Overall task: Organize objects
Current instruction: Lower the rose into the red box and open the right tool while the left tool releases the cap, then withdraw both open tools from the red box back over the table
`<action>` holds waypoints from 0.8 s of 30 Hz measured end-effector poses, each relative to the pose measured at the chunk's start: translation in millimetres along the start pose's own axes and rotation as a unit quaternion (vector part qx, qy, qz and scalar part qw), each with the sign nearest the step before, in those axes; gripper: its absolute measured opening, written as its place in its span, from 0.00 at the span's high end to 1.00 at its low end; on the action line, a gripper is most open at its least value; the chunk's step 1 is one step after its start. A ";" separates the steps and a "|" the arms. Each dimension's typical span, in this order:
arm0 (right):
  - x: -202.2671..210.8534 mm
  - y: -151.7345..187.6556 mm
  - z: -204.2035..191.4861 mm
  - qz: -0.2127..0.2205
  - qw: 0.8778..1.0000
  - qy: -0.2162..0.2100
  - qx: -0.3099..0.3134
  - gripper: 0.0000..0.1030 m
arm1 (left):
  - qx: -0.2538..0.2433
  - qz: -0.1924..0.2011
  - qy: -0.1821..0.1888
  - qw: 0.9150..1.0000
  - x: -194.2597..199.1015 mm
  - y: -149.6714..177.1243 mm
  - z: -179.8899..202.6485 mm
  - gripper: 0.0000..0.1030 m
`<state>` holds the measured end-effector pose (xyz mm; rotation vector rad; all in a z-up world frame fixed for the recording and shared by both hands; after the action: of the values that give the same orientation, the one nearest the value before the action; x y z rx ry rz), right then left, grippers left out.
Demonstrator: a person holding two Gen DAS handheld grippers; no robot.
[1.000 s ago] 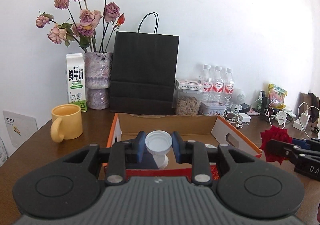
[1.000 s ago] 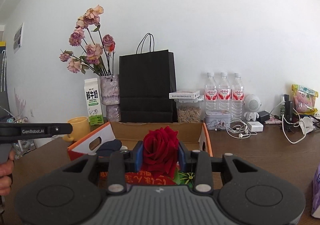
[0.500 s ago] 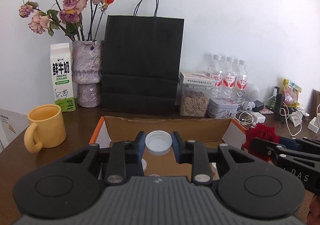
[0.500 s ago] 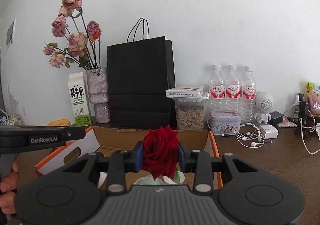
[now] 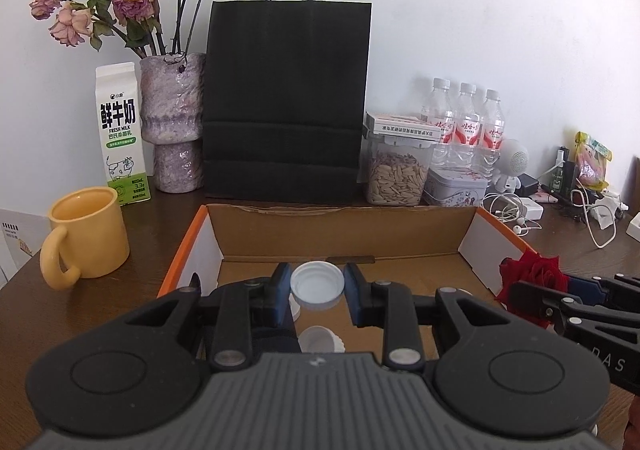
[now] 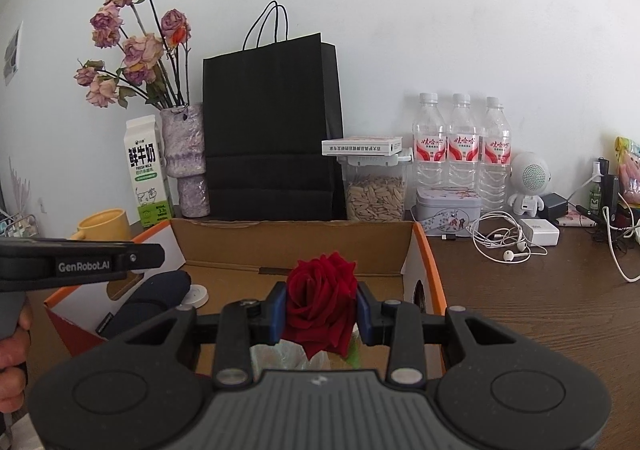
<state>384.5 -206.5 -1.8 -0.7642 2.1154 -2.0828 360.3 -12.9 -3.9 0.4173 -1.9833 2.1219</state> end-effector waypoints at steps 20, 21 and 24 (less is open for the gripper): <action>8.0 -0.2 1.8 0.006 1.000 0.010 -0.001 0.00 | -0.006 0.024 -0.035 0.999 6.2 -2.2 1.0 0.00; 8.9 -0.7 2.1 0.007 1.000 0.010 -0.002 0.00 | -0.005 0.024 -0.035 0.999 6.7 -2.6 0.8 0.00; 12.4 -2.5 1.6 0.011 1.000 0.010 -0.001 0.00 | -0.002 0.030 -0.035 0.999 11.1 -4.9 0.1 0.00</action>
<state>375.1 -212.8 4.1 -0.7211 2.1268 -2.0856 351.6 -13.0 4.5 0.4427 -2.0633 2.1674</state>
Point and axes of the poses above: each gripper's, at about its wrist camera, not at the fingertips, and x roughly against the way its jaws point, z to its right, y to its underside, the point moved 3 cm from there along -x, roughly the way its jaws point, and after that the axes turned 5 degrees about z, right-handed, at the moved point
